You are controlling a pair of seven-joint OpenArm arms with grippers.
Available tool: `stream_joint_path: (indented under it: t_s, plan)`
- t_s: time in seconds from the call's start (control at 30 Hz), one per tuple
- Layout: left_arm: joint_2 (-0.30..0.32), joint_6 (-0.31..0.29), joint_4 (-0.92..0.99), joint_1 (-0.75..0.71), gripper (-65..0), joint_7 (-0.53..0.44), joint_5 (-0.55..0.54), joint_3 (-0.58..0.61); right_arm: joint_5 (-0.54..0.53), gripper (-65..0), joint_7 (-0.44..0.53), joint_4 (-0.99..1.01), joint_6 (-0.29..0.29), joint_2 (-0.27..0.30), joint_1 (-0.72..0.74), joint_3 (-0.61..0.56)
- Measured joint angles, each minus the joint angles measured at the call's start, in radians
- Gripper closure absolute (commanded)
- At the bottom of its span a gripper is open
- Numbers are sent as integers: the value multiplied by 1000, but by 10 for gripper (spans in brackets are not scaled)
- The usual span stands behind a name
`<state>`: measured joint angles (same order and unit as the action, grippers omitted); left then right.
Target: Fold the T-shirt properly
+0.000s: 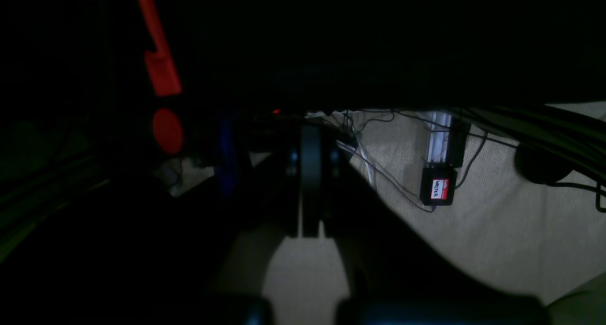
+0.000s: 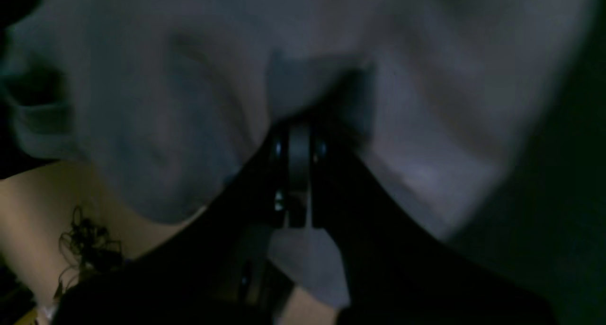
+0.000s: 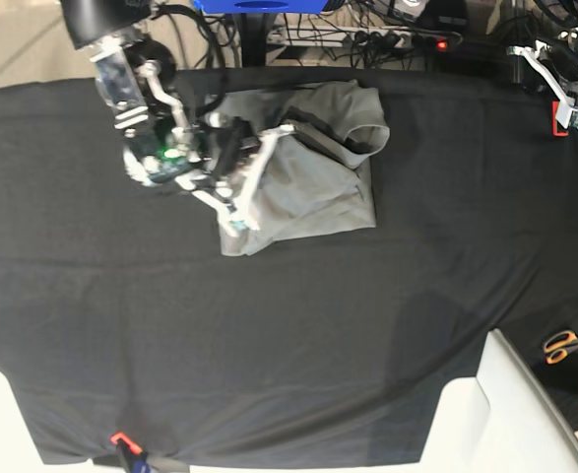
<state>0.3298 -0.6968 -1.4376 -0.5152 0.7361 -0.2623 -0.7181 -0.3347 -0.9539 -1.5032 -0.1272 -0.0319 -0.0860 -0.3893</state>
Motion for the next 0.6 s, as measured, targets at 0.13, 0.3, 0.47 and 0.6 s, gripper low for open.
stream_joint_path:
  t_s: [0.13,0.3,0.47,0.6]
  plan:
    - [-2,0,0,0,0,0,0,0,0,-5,0,0,0,-32,34,-19]
    - [-2,0,0,0,0,0,0,0,-1,-5,15,0,0,-61,89,-85]
    - [-1,0,0,0,0,0,0,0,-8,-5,101,88,0,-72,151,-118]
    - [0,0,1,0,0,1,0,0,-122,-5,227,245,3,-66,217,-181]
